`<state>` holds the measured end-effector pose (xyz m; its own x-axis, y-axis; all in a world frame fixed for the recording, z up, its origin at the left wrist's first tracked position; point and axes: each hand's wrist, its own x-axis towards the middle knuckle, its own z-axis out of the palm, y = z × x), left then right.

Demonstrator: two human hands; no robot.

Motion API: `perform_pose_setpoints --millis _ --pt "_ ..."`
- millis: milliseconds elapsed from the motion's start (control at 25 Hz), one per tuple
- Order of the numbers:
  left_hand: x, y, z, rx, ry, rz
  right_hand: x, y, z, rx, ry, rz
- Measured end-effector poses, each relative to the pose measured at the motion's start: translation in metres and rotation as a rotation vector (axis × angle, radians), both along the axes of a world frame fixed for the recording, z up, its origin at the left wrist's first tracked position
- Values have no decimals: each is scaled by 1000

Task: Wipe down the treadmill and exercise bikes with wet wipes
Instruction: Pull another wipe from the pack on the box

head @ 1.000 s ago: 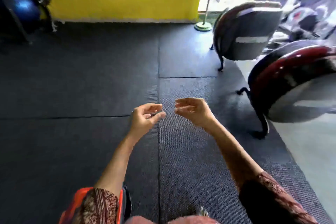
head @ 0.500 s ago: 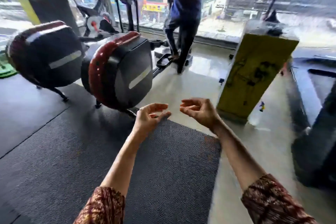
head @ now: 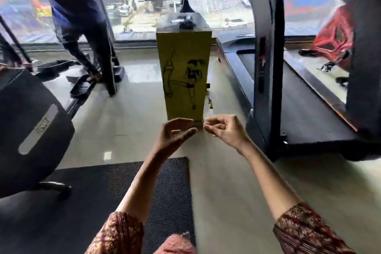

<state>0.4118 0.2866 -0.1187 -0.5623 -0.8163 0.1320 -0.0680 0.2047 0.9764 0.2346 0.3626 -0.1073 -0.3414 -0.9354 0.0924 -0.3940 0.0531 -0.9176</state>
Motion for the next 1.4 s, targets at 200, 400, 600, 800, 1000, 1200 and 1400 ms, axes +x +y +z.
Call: perform_pose_setpoints --millis 200,400,600,800,1000,1200,1400 --pt "-95 -81 -14 -29 6 -100 -87 -69 -20 17 -3 -86" --pt "-184 -195 -8 -29 4 -113 -172 -179 -13 17 46 -134" --pt "-250 -294 0 -56 2 -109 -240 -277 -3 15 32 -150" --pt "-306 -401 -14 -93 -24 -53 -301 -390 -17 10 4 -79" --pt "-360 -507 -4 -120 -31 52 -359 -517 -3 12 6 57" --pt "-395 -609 31 -158 -12 189 -409 -642 39 -76 56 151" --pt "-405 -687 37 -158 45 256 -424 -734 42 -90 85 218"
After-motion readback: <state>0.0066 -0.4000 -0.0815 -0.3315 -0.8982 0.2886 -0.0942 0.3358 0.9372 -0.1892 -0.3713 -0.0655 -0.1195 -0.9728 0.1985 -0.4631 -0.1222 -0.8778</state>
